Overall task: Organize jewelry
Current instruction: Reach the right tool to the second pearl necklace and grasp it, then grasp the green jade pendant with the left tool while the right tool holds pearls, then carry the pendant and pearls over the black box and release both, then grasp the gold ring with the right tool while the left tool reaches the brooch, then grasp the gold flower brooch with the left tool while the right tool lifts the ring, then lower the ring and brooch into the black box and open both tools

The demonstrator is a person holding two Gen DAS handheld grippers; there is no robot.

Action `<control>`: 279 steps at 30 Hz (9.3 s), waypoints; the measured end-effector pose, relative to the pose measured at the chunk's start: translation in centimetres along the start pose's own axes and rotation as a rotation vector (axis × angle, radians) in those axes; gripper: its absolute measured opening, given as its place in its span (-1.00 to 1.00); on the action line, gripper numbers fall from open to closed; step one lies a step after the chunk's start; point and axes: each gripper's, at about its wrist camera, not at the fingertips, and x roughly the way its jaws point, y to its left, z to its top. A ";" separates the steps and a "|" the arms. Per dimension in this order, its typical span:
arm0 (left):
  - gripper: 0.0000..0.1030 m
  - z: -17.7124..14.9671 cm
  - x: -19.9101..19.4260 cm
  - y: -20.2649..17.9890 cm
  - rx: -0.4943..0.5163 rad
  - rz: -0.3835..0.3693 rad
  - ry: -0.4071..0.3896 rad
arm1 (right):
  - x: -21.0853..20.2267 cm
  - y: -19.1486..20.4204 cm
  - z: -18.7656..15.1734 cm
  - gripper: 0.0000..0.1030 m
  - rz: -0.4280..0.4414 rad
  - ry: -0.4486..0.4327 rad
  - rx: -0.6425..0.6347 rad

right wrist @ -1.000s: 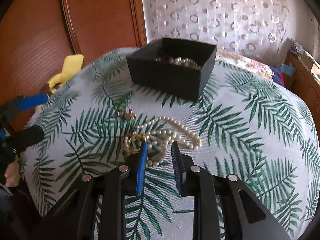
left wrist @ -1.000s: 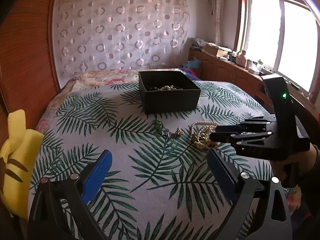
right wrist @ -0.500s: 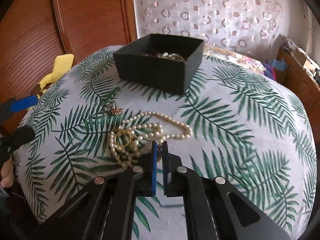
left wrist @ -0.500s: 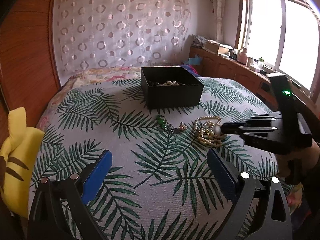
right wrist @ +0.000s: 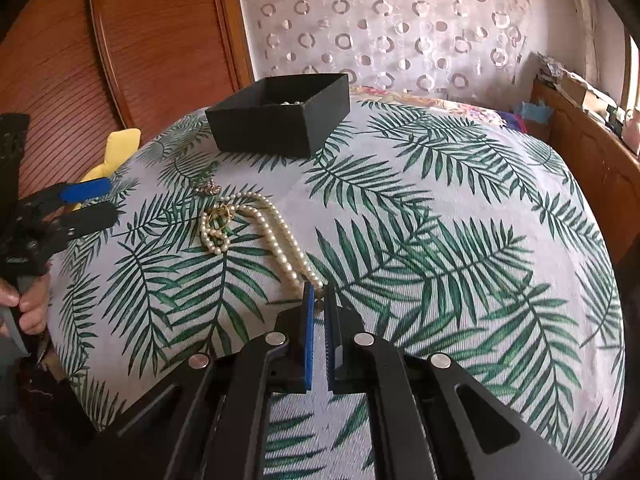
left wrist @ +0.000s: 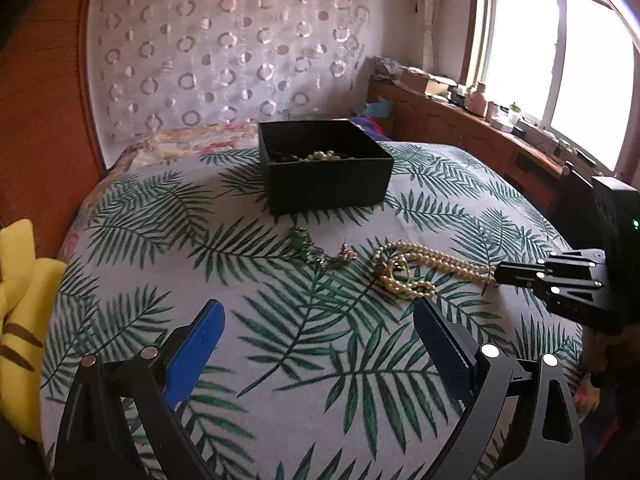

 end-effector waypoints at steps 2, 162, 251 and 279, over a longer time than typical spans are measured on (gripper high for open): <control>0.42 0.3 0.8 -0.2 0.009 -0.009 0.024 | -0.1 0.0 -0.2 -0.89 0.003 -0.008 0.000; 0.77 3.1 2.1 2.0 0.064 0.034 -0.039 | 2.6 4.1 3.8 -0.16 0.079 0.030 -0.217; -0.73 11.3 6.1 1.8 0.079 0.029 -0.002 | 7.2 2.0 18.0 -0.16 0.063 -0.064 -0.124; 0.80 11.2 4.1 1.6 0.034 0.122 -0.107 | -0.3 1.6 14.0 -0.11 0.017 -0.206 -0.074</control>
